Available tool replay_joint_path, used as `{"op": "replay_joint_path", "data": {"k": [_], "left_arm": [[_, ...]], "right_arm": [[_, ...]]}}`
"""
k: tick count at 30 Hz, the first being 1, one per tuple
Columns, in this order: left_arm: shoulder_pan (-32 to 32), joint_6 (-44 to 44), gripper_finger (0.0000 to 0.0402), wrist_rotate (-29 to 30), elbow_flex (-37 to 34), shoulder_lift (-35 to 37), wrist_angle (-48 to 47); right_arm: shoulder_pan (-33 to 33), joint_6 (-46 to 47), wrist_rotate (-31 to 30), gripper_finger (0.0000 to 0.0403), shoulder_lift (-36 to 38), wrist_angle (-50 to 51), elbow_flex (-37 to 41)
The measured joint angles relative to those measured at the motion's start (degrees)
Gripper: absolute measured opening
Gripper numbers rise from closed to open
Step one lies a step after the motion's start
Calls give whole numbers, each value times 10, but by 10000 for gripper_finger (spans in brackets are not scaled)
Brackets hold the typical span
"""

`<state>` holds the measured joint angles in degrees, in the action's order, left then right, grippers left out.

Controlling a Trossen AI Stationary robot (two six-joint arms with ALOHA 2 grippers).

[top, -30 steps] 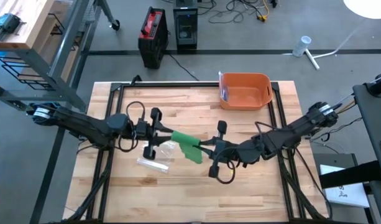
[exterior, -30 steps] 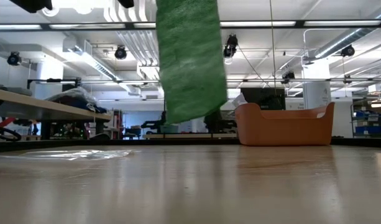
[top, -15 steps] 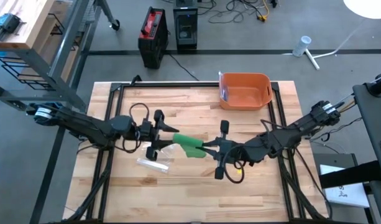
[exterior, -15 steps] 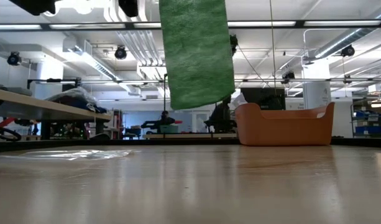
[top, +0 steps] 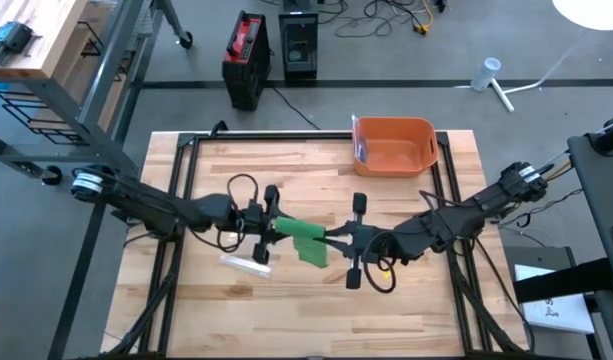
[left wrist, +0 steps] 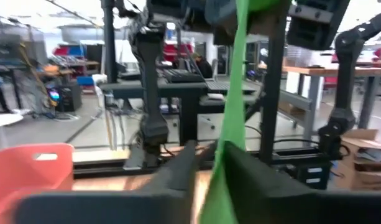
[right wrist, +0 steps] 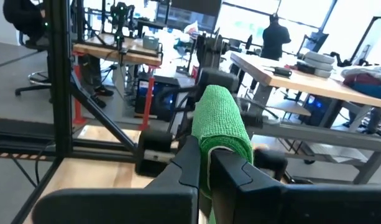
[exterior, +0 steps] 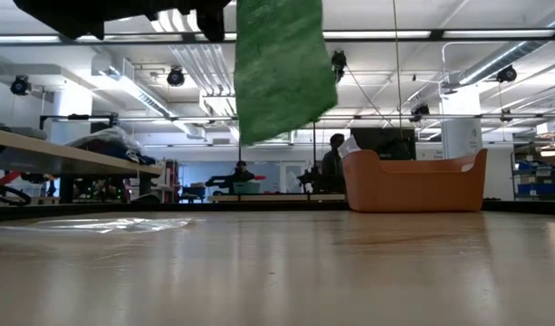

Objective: Roll bandage
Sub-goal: Roll the green bandage

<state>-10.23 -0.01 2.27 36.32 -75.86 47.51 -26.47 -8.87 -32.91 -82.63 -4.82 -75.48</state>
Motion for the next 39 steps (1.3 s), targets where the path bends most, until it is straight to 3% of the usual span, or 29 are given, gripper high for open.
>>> {"op": "replay_joint_path", "data": {"k": [1, 3, 9, 14, 18, 23, 34, 39], "left_arm": [[0, -7, 35, -2, 5, -8, 0], [-1, -20, 14, -5, 11, -21, 1], [-5, -31, 3, -15, 5, -43, 0], [-11, -39, 1, -15, -3, -45, 1], [-20, -39, 1, -18, -5, -41, -1], [-29, -41, 1, -84, -5, -28, 0], [-48, -36, 36, -111, 26, -13, 1], [-50, -45, 69, -162, 48, -11, 2]], "right_arm": [[0, 0, 0, 8, 0, -2, 0], [0, -1, 0, 8, 0, -2, 0], [0, -12, -3, 8, 5, -1, 0], [0, -46, -57, 8, 11, 1, 0], [0, -88, -61, 8, 11, 7, 0], [1, -121, -70, 8, 11, 22, 3], [6, -111, -77, 8, 10, 77, 8], [6, -94, -76, 8, 9, 114, 9]]}}
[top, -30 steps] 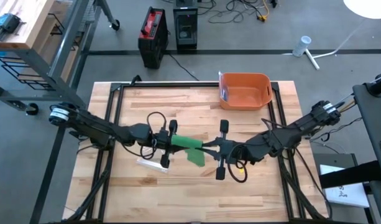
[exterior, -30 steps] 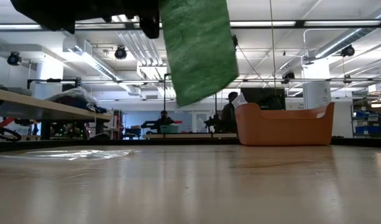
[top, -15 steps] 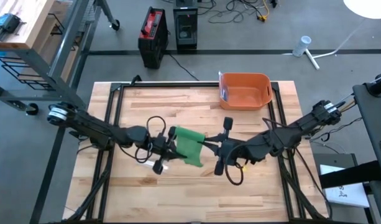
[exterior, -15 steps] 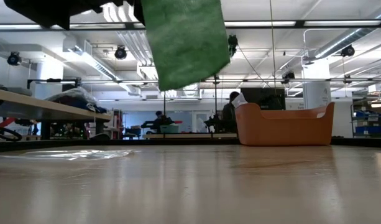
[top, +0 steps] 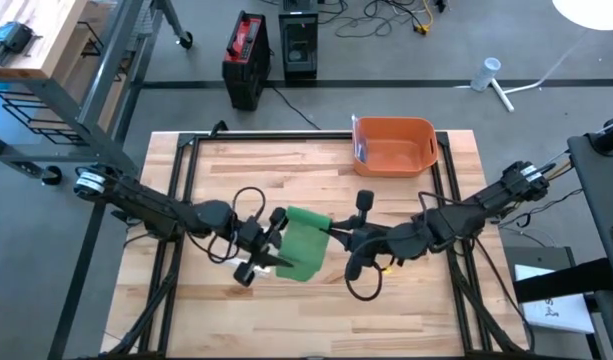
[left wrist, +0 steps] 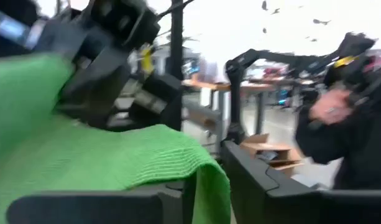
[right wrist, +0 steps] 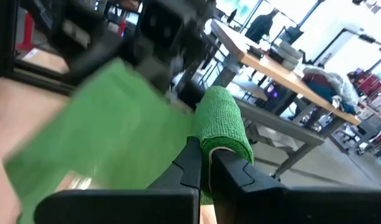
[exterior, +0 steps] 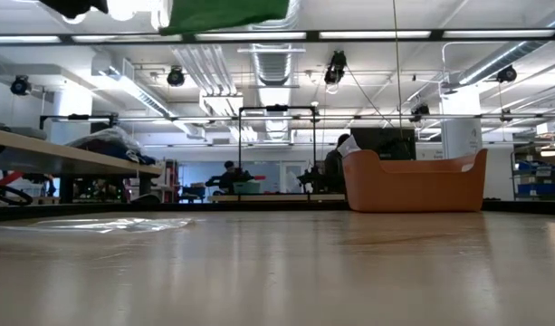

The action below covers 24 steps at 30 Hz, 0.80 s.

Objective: Roll bandage
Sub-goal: Roll the green bandage

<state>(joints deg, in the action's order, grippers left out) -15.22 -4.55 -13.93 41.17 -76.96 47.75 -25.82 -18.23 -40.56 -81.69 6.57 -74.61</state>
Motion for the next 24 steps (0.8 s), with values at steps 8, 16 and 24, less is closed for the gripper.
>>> {"op": "replay_joint_path", "data": {"k": [8, 16, 24], "left_arm": [[-9, -9, 60, -4, 15, 2, 33], [-13, -22, 3, -2, 15, 12, 67], [-12, -22, 1, -1, 14, 45, 106]], "right_arm": [[0, 21, 0, 8, 0, 24, 0], [0, 45, -17, 8, -1, 48, 0], [2, 67, -19, 8, -1, 49, 16]]}}
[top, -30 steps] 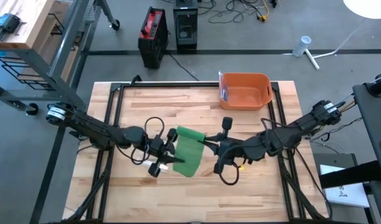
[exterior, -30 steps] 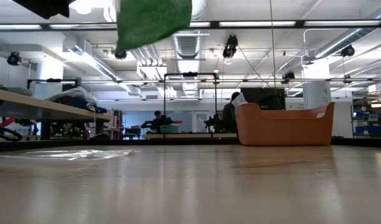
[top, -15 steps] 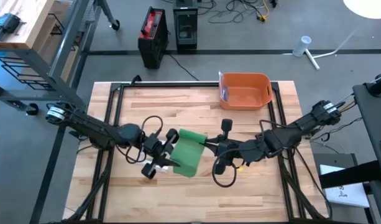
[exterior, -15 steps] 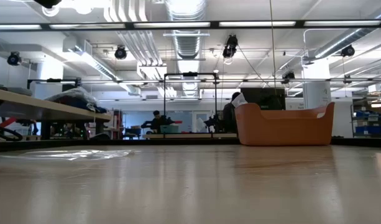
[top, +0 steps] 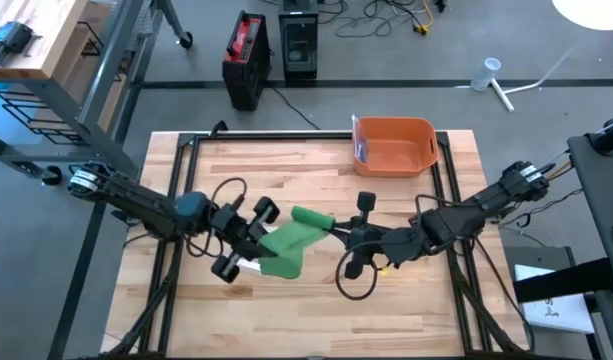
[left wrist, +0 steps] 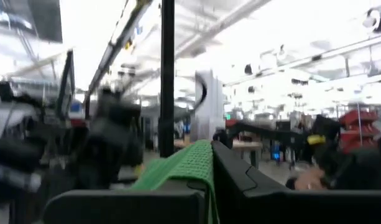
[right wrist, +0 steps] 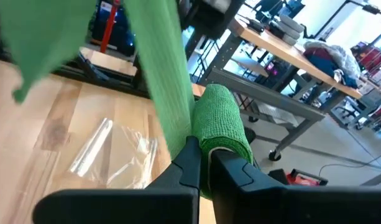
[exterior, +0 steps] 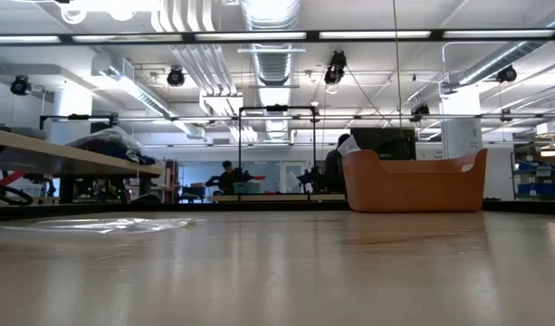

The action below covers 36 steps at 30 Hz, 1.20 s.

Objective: Roll bandage
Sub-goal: Roll the green bandage

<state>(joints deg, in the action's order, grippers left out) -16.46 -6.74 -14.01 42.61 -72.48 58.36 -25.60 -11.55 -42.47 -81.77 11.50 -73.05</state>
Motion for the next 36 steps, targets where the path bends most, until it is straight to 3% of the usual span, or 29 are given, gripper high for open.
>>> {"op": "replay_joint_path", "data": {"k": [3, 7, 9, 15, 17, 22, 27, 31, 36], "left_arm": [[0, 0, 1, 2, 0, 6, 26], [2, 7, 0, 57, 8, 10, 12], [8, 12, 0, 81, 9, 19, -7], [30, 6, 0, 160, 9, 67, -92], [40, 6, 2, 176, 9, 77, -111], [68, -12, 5, 177, 9, 77, -144], [88, -50, 5, 177, 9, 62, -160], [101, -74, 37, 167, 9, 57, -172], [123, -88, 108, 161, 9, 55, -227]], "right_arm": [[4, 20, 1, 8, -3, -2, 13], [4, 45, 29, 8, -5, 1, 28], [4, 57, 61, 8, -5, -1, 32], [-7, 58, 70, 8, -4, 1, 34], [-7, 58, 105, 8, -4, 1, 34], [-5, 80, 219, 8, -8, -30, 34], [-7, 83, 244, 8, -8, -42, 34], [-7, 87, 265, 8, -9, -41, 34], [-7, 89, 290, 8, -13, -43, 34]]}}
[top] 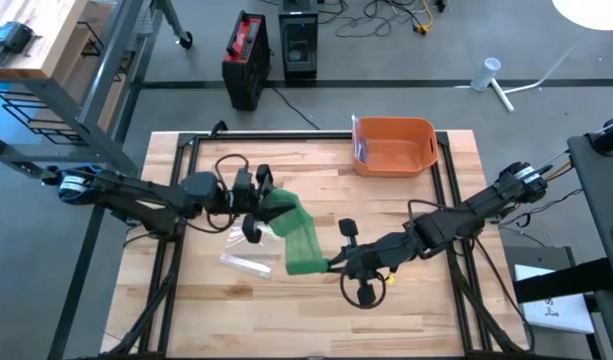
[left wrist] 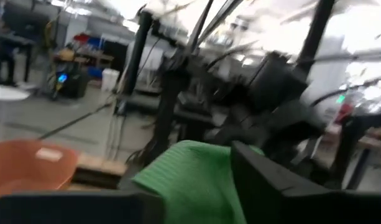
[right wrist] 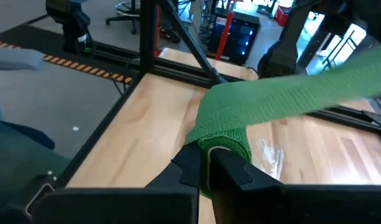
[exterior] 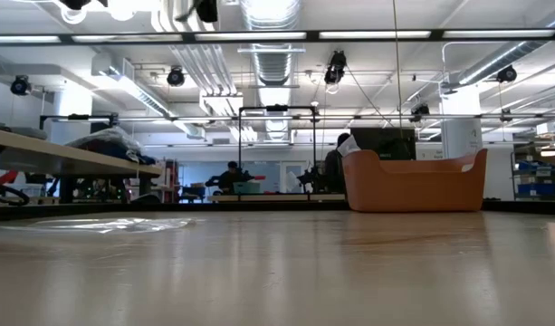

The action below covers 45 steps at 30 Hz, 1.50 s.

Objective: Roll bandage
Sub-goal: Roll the green bandage

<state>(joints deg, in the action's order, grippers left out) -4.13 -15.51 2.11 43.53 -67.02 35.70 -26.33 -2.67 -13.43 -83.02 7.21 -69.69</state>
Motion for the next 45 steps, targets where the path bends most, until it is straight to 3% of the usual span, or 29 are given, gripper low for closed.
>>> {"op": "replay_joint_path", "data": {"k": [8, 12, 16, 19, 22, 27, 37, 39, 42, 45], "left_arm": [[12, 76, 204, -25, 0, -9, -142], [12, 64, 242, -86, 0, -28, -142], [12, 74, 280, -91, 0, -37, -145], [12, 134, 302, -92, 0, -38, -177], [12, 171, 309, -107, 0, -39, -220], [11, 137, 301, -127, 0, -43, -267], [-7, 117, 310, -133, 0, -40, -311], [-27, 107, 311, -142, -1, -34, -295], [-70, 99, 310, -146, -1, -32, -255], [-117, 100, 305, -91, -1, -35, -224]], "right_arm": [[0, 13, 53, 8, 0, -3, -3], [0, 14, 62, 8, 0, -1, -6], [0, 23, 81, 8, 0, -2, -9], [0, 32, 109, 8, 0, 0, -9], [0, 36, 142, 8, 0, -1, -9], [-2, 38, 204, 8, 1, -2, -11], [0, 64, 218, 8, 1, -1, -36], [2, 72, 208, 8, 1, 9, -40], [4, 88, 138, 8, 7, 37, -42], [5, 95, 77, 8, 14, 60, -44]]}}
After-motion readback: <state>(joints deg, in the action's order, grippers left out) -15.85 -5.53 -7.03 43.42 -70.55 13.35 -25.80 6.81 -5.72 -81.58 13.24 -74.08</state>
